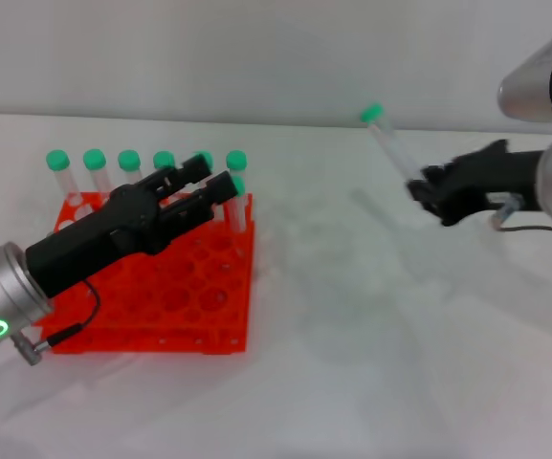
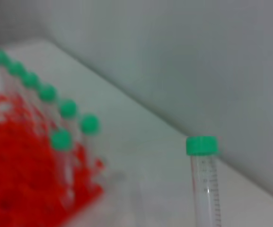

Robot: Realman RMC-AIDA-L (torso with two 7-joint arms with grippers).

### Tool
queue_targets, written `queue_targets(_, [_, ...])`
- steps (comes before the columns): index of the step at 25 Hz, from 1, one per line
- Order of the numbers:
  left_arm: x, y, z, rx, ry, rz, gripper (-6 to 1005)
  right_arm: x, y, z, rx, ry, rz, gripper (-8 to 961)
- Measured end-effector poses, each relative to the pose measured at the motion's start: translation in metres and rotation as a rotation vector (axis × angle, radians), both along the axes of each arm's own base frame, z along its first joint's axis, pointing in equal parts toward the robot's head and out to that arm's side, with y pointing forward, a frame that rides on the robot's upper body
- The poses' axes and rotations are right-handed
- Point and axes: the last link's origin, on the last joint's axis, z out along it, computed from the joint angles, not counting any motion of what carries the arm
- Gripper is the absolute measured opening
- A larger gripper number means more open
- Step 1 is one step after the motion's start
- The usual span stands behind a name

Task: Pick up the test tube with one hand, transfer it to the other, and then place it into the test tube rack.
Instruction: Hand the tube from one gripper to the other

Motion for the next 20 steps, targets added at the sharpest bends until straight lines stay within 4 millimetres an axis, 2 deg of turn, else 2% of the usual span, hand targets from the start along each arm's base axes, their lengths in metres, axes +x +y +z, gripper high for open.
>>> queue_targets(8, [0.021,0.012,0.004,-0.111,-0.051,-0.032,724,-0.001,-0.019,-0.016,0.010,0.050,0.165,197])
queue_targets(13, [0.020,0.016,0.005,-0.125,-0.063,0.004,724,-0.004,-0.022,-0.014,0.013,0.073,0.194,200])
queue_targets(20, [0.013,0.020,0.007,-0.124,-0.045,0.053,723,-0.021,-0.029,-0.011,0.010,0.081,0.266,204])
